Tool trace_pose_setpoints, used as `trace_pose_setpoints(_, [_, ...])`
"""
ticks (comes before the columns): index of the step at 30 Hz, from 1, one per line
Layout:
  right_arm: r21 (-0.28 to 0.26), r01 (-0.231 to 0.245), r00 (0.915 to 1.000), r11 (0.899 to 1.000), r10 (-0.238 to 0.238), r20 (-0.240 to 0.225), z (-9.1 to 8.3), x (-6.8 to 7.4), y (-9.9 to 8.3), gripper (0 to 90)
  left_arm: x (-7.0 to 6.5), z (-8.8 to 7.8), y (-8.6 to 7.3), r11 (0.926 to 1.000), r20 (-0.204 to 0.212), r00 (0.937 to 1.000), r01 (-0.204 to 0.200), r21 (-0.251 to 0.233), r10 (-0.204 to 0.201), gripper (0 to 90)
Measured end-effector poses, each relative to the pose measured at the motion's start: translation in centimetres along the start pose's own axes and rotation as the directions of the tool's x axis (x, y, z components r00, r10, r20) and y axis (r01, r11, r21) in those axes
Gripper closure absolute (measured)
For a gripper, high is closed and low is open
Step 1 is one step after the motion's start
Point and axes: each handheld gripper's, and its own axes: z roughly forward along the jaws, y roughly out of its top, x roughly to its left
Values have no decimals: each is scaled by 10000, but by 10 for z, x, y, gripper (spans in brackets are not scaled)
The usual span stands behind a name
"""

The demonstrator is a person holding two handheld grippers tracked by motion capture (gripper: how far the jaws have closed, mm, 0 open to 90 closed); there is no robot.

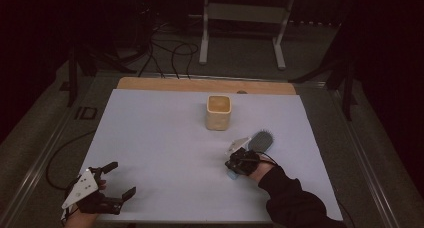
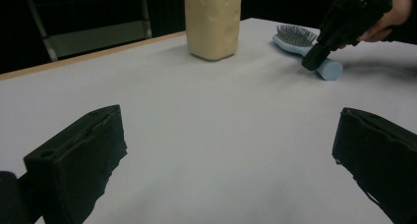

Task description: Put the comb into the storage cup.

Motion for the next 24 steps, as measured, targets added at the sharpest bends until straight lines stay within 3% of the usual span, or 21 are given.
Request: trace_pose_setpoints(24, [8, -695, 9973, 9976, 695, 229, -27, 8, -48, 900, -1, 2, 0, 10000, 131, 9999, 71, -10, -71, 0])
